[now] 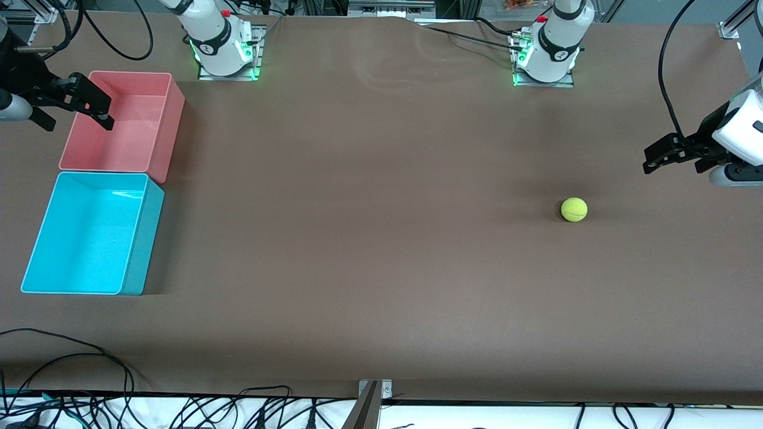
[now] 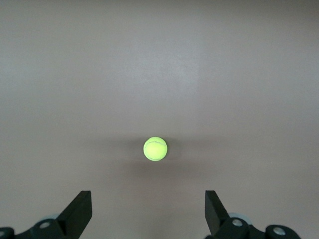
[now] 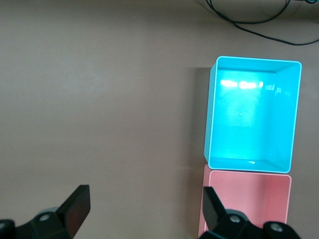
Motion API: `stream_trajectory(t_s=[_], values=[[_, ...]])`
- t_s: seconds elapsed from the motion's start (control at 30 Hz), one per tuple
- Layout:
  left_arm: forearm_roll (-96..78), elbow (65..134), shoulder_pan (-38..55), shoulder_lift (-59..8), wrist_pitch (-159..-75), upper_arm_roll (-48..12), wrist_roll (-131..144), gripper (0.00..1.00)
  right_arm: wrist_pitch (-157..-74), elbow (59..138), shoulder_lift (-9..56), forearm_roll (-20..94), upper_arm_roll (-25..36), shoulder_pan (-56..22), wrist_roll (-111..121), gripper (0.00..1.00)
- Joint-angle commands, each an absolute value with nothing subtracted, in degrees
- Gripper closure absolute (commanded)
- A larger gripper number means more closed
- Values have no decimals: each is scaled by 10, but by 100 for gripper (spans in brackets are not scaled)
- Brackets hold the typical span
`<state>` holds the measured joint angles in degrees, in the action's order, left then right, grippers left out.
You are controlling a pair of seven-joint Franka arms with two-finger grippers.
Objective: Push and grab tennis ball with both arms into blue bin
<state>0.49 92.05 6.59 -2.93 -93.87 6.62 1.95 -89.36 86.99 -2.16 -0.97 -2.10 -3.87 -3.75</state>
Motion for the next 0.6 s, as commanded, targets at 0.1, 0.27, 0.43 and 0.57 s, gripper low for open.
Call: stream_trajectory(t_s=[0.1,0.27,0.43,0.57], values=[[17,901,66,-52,-927,67,11,0,-872,859,-20,-13,-22,-40,-30,0],[11,903,66,-52,-926,68,17,0,-867,859,-20,-12,-17,-39,-31,0],[4,901,66,-51,-926,68,18,18,-852,859,-18,-13,-14,-36,-32,0],[4,900,67,-50,-918,67,21,53,-843,859,-18,-13,-7,-34,-30,0]])
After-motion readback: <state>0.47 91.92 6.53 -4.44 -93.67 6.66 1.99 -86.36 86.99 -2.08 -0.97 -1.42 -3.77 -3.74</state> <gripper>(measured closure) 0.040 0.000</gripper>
